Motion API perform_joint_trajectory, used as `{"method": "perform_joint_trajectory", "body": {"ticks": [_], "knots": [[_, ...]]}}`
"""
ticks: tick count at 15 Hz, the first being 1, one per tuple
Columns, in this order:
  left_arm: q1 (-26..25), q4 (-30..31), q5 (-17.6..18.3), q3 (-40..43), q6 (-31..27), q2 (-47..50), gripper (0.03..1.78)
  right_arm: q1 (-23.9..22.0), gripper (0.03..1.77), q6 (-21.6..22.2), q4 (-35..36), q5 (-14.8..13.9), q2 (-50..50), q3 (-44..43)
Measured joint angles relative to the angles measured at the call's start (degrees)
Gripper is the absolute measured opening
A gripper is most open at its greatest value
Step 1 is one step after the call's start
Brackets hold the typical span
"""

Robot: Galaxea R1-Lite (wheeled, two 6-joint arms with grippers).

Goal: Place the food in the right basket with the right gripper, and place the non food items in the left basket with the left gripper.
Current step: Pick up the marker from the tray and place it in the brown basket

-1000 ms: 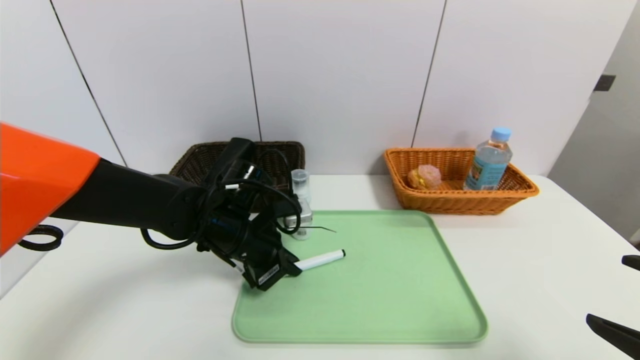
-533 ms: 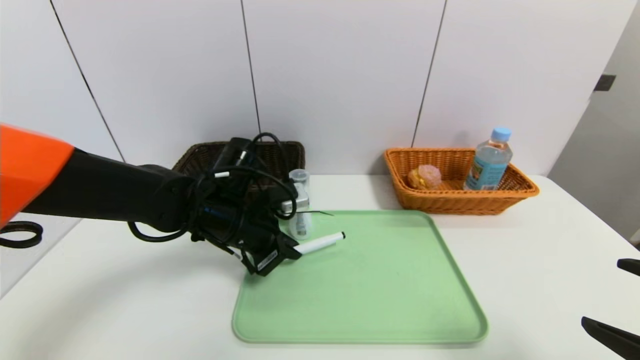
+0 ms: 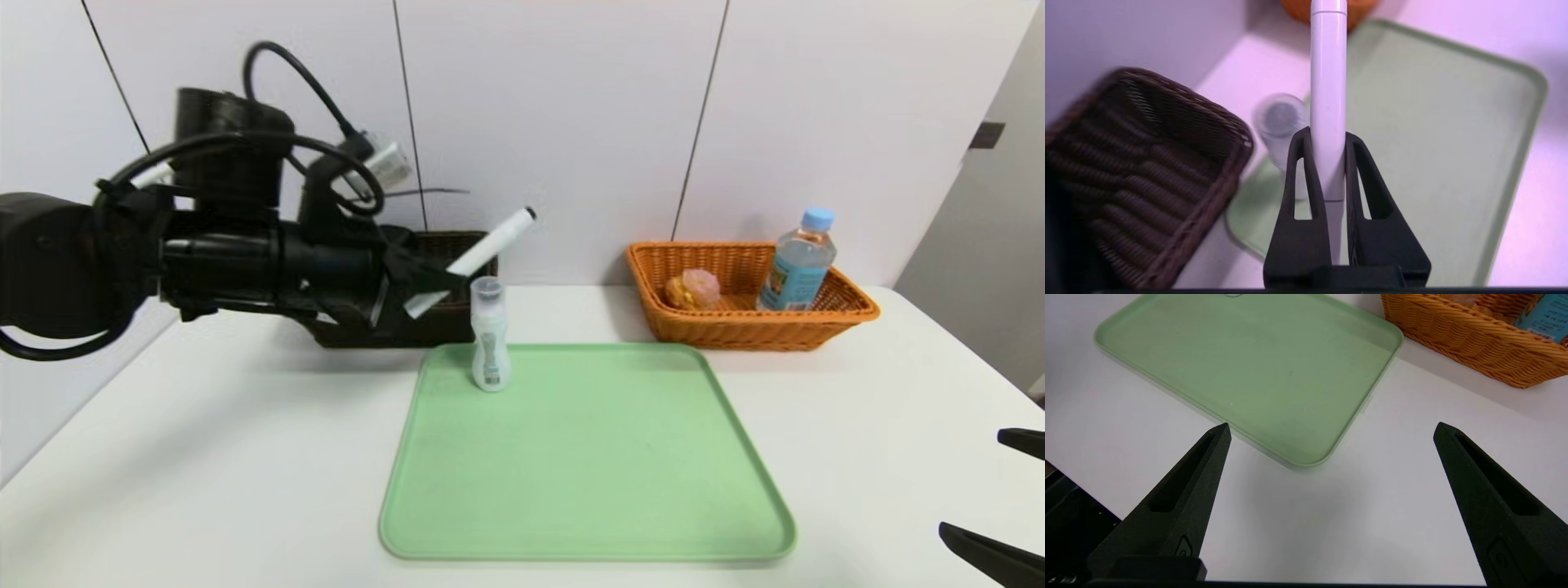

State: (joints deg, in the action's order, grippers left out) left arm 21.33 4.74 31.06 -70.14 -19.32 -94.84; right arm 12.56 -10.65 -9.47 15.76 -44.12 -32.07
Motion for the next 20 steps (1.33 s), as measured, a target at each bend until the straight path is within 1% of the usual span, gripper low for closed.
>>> {"method": "perform_joint_trajectory", "body": {"ticks": [2, 5, 7, 9, 14, 16, 20], "knots": [[-4.8, 6.2, 0.2, -1.2, 3.8, 1.6, 0.17, 0.0, 1.71, -0.1, 0.1, 0.0, -0.4, 0.0], [-11.9, 13.2, -0.1, -4.0, 7.8, 0.2, 0.17, 0.0, 1.71, -0.1, 1.0, 0.1, -1.7, -1.0], [-14.6, 19.0, -0.5, -4.7, 10.9, -2.3, 0.17, 0.0, 1.71, 0.0, 4.3, 0.0, -3.2, -1.3], [-16.4, 24.1, -1.8, -4.8, 12.1, -5.2, 0.17, 0.0, 1.71, 0.1, 8.1, -0.4, -5.2, -1.5], [-17.6, 26.9, -4.0, -4.9, 12.2, -12.0, 0.17, -0.9, 1.71, 0.4, 14.0, -0.7, -11.5, -3.5], [-17.5, 28.5, -5.0, -4.9, 12.1, -14.0, 0.17, -1.2, 1.71, 0.4, 16.8, -1.7, -14.8, -5.3], [-16.9, 28.7, -5.1, -4.1, 11.9, -16.0, 0.17, -3.1, 1.71, 0.4, 22.3, -2.6, -21.7, -9.5]]}}
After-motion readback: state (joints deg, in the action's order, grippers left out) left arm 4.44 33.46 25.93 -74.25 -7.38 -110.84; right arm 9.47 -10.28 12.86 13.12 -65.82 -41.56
